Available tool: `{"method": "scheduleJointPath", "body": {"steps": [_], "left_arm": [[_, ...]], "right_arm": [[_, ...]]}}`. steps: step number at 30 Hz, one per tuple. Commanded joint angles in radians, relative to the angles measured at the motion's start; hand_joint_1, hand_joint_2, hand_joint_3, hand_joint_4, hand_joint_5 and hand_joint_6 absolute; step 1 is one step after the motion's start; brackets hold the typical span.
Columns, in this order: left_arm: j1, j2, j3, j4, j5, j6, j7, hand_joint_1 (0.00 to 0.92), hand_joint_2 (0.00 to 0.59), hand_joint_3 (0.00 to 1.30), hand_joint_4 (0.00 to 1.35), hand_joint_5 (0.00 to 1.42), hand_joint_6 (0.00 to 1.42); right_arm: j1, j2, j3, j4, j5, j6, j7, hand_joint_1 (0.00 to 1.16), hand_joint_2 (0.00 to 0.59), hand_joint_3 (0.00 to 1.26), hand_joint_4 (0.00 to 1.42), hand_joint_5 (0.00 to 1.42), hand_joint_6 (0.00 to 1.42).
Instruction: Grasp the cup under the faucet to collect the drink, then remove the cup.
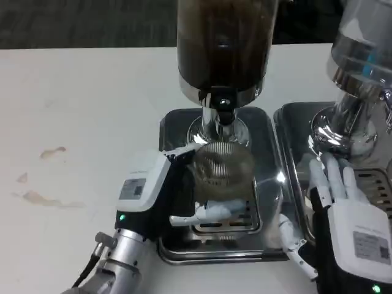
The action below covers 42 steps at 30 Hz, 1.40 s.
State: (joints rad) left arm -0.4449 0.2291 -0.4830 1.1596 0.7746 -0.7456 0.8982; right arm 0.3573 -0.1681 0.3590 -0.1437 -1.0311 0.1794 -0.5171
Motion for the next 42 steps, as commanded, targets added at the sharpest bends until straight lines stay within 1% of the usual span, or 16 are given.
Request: {"method": "scheduleJointPath", "body": {"steps": [1, 3, 5, 12, 15, 18, 21, 24, 26, 29, 30, 32, 34, 38, 40, 42], "left_arm": [[0.007, 0.013, 0.000, -0.009, -0.019, -0.019, -0.017, 0.223, 0.042, 0.30, 0.38, 0.58, 0.48], [0.009, 0.015, 0.002, -0.014, -0.024, -0.026, -0.019, 0.186, 0.034, 0.25, 0.31, 0.51, 0.42], [0.012, 0.018, 0.004, -0.018, -0.033, -0.031, -0.020, 0.139, 0.023, 0.22, 0.28, 0.48, 0.38], [0.037, 0.048, 0.026, -0.050, -0.059, -0.064, -0.014, 0.030, 0.000, 0.16, 0.22, 0.45, 0.34], [0.050, 0.060, 0.043, -0.063, -0.077, -0.080, -0.020, 0.003, 0.000, 0.15, 0.22, 0.45, 0.33], [0.073, 0.082, 0.064, -0.092, -0.100, -0.109, -0.035, 0.000, 0.000, 0.15, 0.21, 0.43, 0.31], [0.107, 0.110, 0.105, -0.125, -0.166, -0.160, -0.100, 0.000, 0.000, 0.12, 0.17, 0.39, 0.26], [0.151, 0.133, 0.158, -0.182, -0.247, -0.196, -0.189, 0.000, 0.003, 0.08, 0.11, 0.31, 0.18], [0.185, 0.150, 0.193, -0.237, -0.309, -0.215, -0.271, 0.000, 0.022, 0.03, 0.02, 0.21, 0.11], [0.228, 0.169, 0.227, -0.315, -0.368, -0.214, -0.379, 0.000, 0.028, 0.00, 0.00, 0.14, 0.06], [0.240, 0.173, 0.236, -0.337, -0.383, -0.211, -0.408, 0.000, 0.038, 0.00, 0.00, 0.10, 0.01], [0.270, 0.180, 0.258, -0.385, -0.418, -0.207, -0.473, 0.000, 0.045, 0.00, 0.00, 0.01, 0.00], [0.300, 0.195, 0.272, -0.434, -0.495, -0.222, -0.571, 0.000, 0.046, 0.00, 0.00, 0.00, 0.00], [0.332, 0.194, 0.297, -0.495, -0.666, -0.244, -0.760, 0.000, 0.049, 0.00, 0.00, 0.00, 0.00], [0.343, 0.214, 0.298, -0.560, -0.796, -0.225, -0.899, 0.000, 0.050, 0.00, 0.00, 0.00, 0.00], [0.353, 0.224, 0.308, -0.618, -0.904, -0.187, -1.023, 0.000, 0.051, 0.00, 0.00, 0.00, 0.00]], "right_arm": [[-0.009, -0.001, -0.006, 0.013, 0.013, -0.004, -0.013, 0.14, 0.506, 0.07, 0.00, 0.00, 0.16], [-0.011, -0.002, -0.006, 0.014, 0.014, -0.004, -0.013, 0.14, 0.506, 0.07, 0.00, 0.00, 0.16], [-0.012, -0.003, -0.007, 0.014, 0.015, -0.005, -0.012, 0.14, 0.506, 0.07, 0.00, 0.00, 0.16], [-0.023, -0.010, -0.009, 0.021, 0.023, -0.008, -0.007, 0.14, 0.506, 0.07, 0.00, 0.00, 0.16], [-0.030, -0.014, -0.009, 0.025, 0.024, -0.010, -0.006, 0.14, 0.506, 0.07, 0.00, 0.00, 0.16], [-0.037, -0.019, -0.012, 0.029, 0.028, -0.012, -0.004, 0.14, 0.506, 0.07, 0.00, 0.00, 0.16], [-0.042, -0.023, -0.014, 0.030, 0.033, -0.013, -0.002, 0.14, 0.506, 0.07, 0.00, 0.00, 0.16], [-0.044, -0.031, -0.013, 0.030, 0.038, -0.015, -0.001, 0.14, 0.506, 0.07, 0.00, 0.00, 0.16], [-0.046, -0.039, -0.011, 0.031, 0.038, -0.017, -0.001, 0.14, 0.498, 0.06, 0.00, 0.00, 0.13], [-0.047, -0.049, -0.006, 0.027, 0.027, -0.015, -0.002, 0.13, 0.500, 0.06, 0.00, 0.00, 0.10], [-0.047, -0.052, -0.005, 0.024, 0.022, -0.013, -0.003, 0.12, 0.501, 0.06, 0.00, 0.00, 0.08], [-0.047, -0.058, -0.003, 0.017, 0.013, -0.010, -0.002, 0.11, 0.501, 0.06, 0.00, 0.00, 0.06], [-0.046, -0.064, -0.005, 0.012, 0.014, -0.010, 0.003, 0.11, 0.501, 0.06, 0.00, 0.00, 0.05], [-0.048, -0.073, -0.008, 0.017, 0.023, -0.013, 0.008, 0.11, 0.505, 0.06, 0.00, 0.00, 0.05], [-0.052, -0.076, -0.006, 0.023, 0.027, -0.014, 0.009, 0.11, 0.507, 0.06, 0.00, 0.00, 0.05], [-0.055, -0.077, -0.004, 0.027, 0.031, -0.015, 0.009, 0.11, 0.509, 0.06, 0.00, 0.00, 0.05]]}}
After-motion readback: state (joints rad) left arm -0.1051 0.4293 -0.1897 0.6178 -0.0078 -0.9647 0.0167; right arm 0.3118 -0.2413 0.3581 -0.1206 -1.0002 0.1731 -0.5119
